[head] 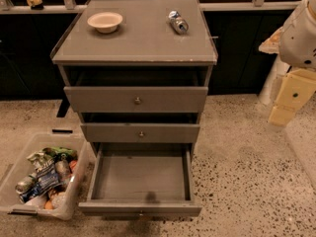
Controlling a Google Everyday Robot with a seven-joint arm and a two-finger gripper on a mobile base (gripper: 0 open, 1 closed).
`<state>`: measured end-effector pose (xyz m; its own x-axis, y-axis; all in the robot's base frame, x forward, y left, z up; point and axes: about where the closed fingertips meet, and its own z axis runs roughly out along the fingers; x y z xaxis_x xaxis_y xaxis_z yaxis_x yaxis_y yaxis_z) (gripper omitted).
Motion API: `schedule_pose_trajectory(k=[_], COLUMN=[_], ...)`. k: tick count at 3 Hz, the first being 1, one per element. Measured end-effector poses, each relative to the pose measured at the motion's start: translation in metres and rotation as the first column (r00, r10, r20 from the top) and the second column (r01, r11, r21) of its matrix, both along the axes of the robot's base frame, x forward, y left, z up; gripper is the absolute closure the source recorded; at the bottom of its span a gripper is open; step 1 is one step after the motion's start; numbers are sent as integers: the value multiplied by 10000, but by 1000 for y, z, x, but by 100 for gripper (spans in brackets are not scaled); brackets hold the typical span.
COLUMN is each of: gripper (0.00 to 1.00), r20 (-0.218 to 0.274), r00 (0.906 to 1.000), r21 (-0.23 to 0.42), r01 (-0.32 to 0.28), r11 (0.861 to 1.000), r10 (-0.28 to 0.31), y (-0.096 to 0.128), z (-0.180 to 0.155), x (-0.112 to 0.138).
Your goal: Close bottom drawer
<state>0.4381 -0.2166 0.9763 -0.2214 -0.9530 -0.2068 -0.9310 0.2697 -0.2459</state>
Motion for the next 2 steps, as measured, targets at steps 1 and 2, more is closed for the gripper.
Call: schedule_pose_trajectory(k=[1,2], gripper=[0,0], r20=[176,642], r00=[9998,9973], r21=[-82,128], r01=[-14,-372], r11=[10000,9992], r10=[15,363], y=[0,3], z=[-2,-15], x=[-5,-32])
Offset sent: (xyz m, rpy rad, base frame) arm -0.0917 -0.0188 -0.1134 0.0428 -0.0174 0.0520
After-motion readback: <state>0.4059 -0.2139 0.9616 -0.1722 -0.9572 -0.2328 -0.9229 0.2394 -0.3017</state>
